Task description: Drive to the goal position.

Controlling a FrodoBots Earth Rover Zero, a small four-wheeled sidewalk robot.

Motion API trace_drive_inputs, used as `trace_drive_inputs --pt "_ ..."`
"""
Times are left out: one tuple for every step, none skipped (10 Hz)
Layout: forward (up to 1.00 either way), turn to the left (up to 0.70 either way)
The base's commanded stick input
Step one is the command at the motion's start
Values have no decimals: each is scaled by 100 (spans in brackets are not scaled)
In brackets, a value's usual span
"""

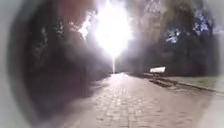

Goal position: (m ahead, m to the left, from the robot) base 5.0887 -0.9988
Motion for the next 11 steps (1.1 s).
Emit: trace_drive_inputs --pt "100 0" --pt "100 0" --pt "100 0" --pt "100 0" --pt "100 0" --pt "100 0" --pt "100 0" --pt "100 0" --pt "100 0" --pt "100 0" --pt "100 0"
